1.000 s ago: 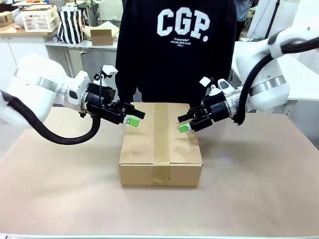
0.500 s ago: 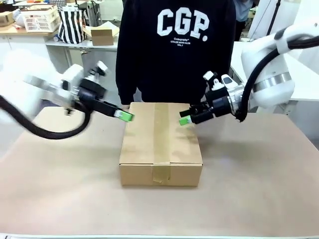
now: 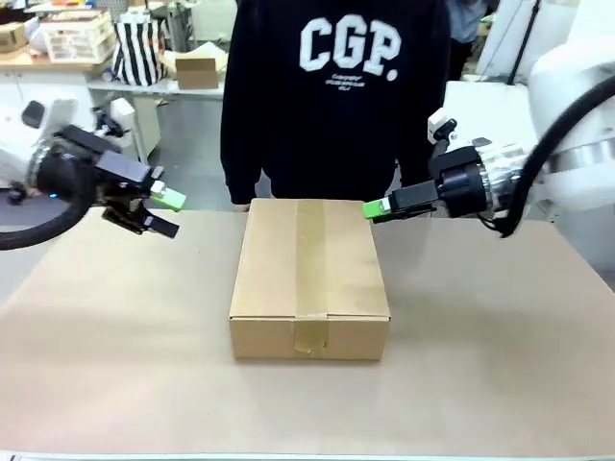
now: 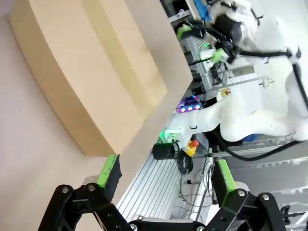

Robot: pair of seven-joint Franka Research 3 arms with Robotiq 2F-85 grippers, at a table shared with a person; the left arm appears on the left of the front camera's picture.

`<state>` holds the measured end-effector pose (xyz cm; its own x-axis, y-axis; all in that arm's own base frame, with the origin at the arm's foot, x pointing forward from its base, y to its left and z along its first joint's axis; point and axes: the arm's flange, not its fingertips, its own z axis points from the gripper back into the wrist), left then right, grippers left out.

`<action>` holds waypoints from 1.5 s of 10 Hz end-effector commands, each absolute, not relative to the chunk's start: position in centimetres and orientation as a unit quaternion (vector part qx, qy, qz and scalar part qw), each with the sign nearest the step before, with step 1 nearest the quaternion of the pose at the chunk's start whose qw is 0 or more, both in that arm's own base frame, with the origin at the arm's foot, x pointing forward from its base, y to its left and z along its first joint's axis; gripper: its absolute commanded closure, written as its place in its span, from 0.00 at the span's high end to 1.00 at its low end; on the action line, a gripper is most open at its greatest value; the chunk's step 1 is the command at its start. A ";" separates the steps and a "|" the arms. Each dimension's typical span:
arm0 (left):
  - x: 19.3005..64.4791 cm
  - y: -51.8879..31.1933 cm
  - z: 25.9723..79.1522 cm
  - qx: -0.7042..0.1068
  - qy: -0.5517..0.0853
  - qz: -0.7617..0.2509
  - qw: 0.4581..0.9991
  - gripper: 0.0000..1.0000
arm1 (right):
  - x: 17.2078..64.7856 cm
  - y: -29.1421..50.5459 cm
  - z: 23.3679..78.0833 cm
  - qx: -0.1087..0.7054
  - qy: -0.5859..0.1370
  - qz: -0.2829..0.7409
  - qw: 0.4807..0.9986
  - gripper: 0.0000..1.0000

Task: Pack the gift set into the box.
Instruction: Press and hold the closed box until the human finishes sealing it.

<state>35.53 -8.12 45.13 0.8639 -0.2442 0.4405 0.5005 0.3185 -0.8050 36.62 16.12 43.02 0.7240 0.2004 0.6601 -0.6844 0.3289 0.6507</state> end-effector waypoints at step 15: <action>36.2 -6.2 43.3 -0.580 -0.170 -0.217 0.766 1.00 | 31.9 0.0 43.4 0.595 -0.093 0.058 0.797 1.00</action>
